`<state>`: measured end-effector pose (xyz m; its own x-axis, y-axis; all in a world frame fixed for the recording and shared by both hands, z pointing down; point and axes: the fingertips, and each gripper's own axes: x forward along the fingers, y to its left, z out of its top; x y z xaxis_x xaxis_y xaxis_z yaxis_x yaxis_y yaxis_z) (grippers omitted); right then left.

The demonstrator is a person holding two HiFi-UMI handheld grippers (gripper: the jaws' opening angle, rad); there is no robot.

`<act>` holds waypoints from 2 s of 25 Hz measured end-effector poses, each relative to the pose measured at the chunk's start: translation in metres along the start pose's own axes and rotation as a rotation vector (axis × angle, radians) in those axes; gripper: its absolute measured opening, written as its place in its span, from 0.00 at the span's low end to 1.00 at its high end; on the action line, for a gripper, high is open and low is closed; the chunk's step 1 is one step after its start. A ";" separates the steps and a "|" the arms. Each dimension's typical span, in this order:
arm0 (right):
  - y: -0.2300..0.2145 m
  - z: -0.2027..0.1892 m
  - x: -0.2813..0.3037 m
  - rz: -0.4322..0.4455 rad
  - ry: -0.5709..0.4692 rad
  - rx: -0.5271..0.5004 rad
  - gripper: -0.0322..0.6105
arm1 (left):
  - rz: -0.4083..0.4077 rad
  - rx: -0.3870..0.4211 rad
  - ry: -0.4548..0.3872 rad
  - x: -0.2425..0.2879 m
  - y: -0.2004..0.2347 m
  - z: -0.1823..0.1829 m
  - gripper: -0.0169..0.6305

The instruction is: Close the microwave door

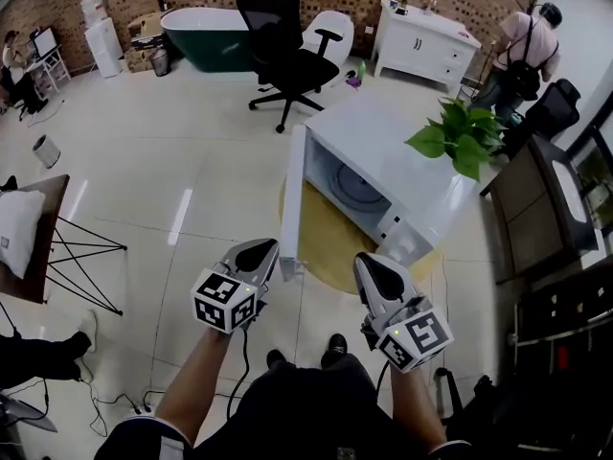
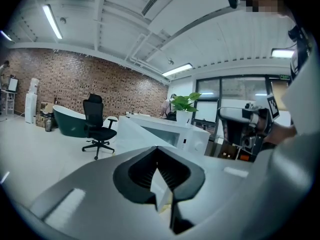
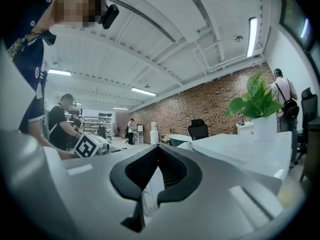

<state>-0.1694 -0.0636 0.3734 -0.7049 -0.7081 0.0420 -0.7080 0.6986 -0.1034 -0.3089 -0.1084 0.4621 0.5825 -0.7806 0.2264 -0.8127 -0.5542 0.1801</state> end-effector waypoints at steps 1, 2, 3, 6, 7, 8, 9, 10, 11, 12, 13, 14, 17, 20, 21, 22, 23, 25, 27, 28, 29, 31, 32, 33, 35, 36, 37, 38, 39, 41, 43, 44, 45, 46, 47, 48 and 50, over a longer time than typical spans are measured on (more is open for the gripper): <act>-0.002 0.000 -0.001 -0.003 0.000 0.001 0.05 | -0.004 0.001 0.002 0.002 -0.002 0.000 0.05; -0.005 0.000 -0.003 -0.007 0.001 0.002 0.05 | -0.010 0.003 0.005 0.005 -0.005 0.000 0.05; -0.007 -0.001 -0.005 -0.011 0.001 0.004 0.05 | -0.018 0.005 0.009 0.008 -0.009 -0.001 0.05; -0.014 0.000 -0.010 -0.023 0.000 0.005 0.05 | -0.050 0.014 0.018 0.018 -0.022 -0.001 0.05; -0.017 0.001 -0.011 -0.028 -0.001 0.005 0.05 | -0.061 0.017 0.020 0.022 -0.026 -0.001 0.05; -0.020 0.002 -0.013 -0.033 -0.001 0.004 0.05 | -0.072 0.020 0.023 0.027 -0.031 -0.001 0.05; -0.024 0.003 -0.015 -0.039 -0.002 0.002 0.05 | -0.084 0.022 0.026 0.031 -0.035 -0.001 0.05; -0.028 0.003 -0.017 -0.047 -0.002 0.002 0.05 | -0.096 0.024 0.029 0.036 -0.040 -0.002 0.05; -0.033 0.004 -0.020 -0.055 -0.003 0.002 0.05 | -0.108 0.025 0.034 0.042 -0.046 -0.003 0.05; -0.037 0.004 -0.022 -0.062 -0.004 0.002 0.05 | -0.120 0.026 0.038 0.048 -0.051 -0.004 0.05; -0.042 0.005 -0.024 -0.068 -0.005 0.002 0.05 | -0.130 0.027 0.041 0.053 -0.056 -0.004 0.05; -0.047 0.005 -0.026 -0.073 -0.006 0.002 0.05 | -0.138 0.028 0.042 0.059 -0.061 -0.004 0.05; -0.061 0.006 -0.033 -0.093 -0.007 0.004 0.05 | -0.163 0.033 0.043 0.075 -0.074 -0.003 0.05; -0.074 0.005 -0.040 -0.113 -0.006 0.009 0.05 | -0.189 0.041 0.051 0.091 -0.088 -0.004 0.05; -0.077 0.005 -0.042 -0.119 -0.007 0.010 0.05 | -0.196 0.044 0.052 0.095 -0.091 -0.003 0.05; -0.081 0.004 -0.044 -0.125 -0.007 0.011 0.05 | -0.201 0.045 0.052 0.100 -0.095 -0.003 0.05; -0.086 0.004 -0.046 -0.131 -0.008 0.011 0.05 | -0.205 0.047 0.051 0.105 -0.098 -0.002 0.05; -0.095 0.002 -0.050 -0.144 -0.008 0.015 0.05 | -0.212 0.050 0.050 0.115 -0.103 -0.001 0.05; -0.103 0.000 -0.055 -0.155 -0.005 0.022 0.05 | -0.217 0.055 0.053 0.124 -0.108 0.000 0.05; -0.107 -0.001 -0.057 -0.159 -0.002 0.025 0.05 | -0.218 0.057 0.054 0.128 -0.110 0.000 0.05; -0.111 -0.002 -0.058 -0.164 0.000 0.027 0.05 | -0.218 0.060 0.055 0.132 -0.112 0.001 0.05; -0.120 -0.004 -0.062 -0.179 0.009 0.027 0.05 | -0.215 0.068 0.056 0.141 -0.115 0.003 0.05; -0.124 -0.006 -0.063 -0.187 0.016 0.026 0.05 | -0.213 0.072 0.056 0.146 -0.117 0.004 0.05; -0.129 -0.008 -0.064 -0.196 0.024 0.026 0.05 | -0.213 0.078 0.057 0.150 -0.119 0.004 0.05; -0.138 -0.011 -0.066 -0.206 0.036 0.029 0.05 | -0.214 0.089 0.060 0.158 -0.124 0.003 0.05; -0.142 -0.012 -0.067 -0.209 0.041 0.031 0.05 | -0.215 0.094 0.062 0.162 -0.126 0.003 0.05; -0.146 -0.013 -0.067 -0.211 0.047 0.034 0.05 | -0.215 0.098 0.063 0.166 -0.128 0.004 0.05; -0.150 -0.014 -0.067 -0.211 0.052 0.036 0.05 | -0.213 0.102 0.065 0.169 -0.130 0.004 0.05; -0.153 -0.014 -0.067 -0.211 0.058 0.038 0.05 | -0.210 0.105 0.066 0.172 -0.131 0.005 0.05; -0.160 -0.015 -0.065 -0.206 0.067 0.039 0.05 | -0.203 0.108 0.069 0.180 -0.133 0.006 0.05; -0.166 -0.014 -0.063 -0.200 0.070 0.039 0.05 | -0.198 0.112 0.071 0.187 -0.134 0.007 0.05; -0.168 -0.013 -0.062 -0.198 0.069 0.039 0.05 | -0.198 0.113 0.074 0.190 -0.135 0.007 0.05; -0.170 -0.013 -0.061 -0.195 0.066 0.041 0.05 | -0.199 0.114 0.077 0.192 -0.136 0.007 0.05; -0.171 -0.013 -0.061 -0.193 0.063 0.043 0.05 | -0.200 0.114 0.080 0.193 -0.137 0.006 0.05; -0.173 -0.012 -0.061 -0.190 0.060 0.045 0.05 | -0.199 0.115 0.083 0.194 -0.137 0.005 0.05; -0.175 -0.011 -0.061 -0.189 0.056 0.045 0.05 | -0.198 0.116 0.082 0.195 -0.137 0.005 0.05; -0.180 -0.009 -0.061 -0.189 0.048 0.044 0.05 | -0.197 0.118 0.076 0.196 -0.138 0.007 0.05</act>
<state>0.0005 -0.1448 0.3979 -0.5615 -0.8198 0.1124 -0.8262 0.5477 -0.1320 -0.0830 -0.1871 0.4753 0.7256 -0.6327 0.2705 -0.6769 -0.7269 0.1156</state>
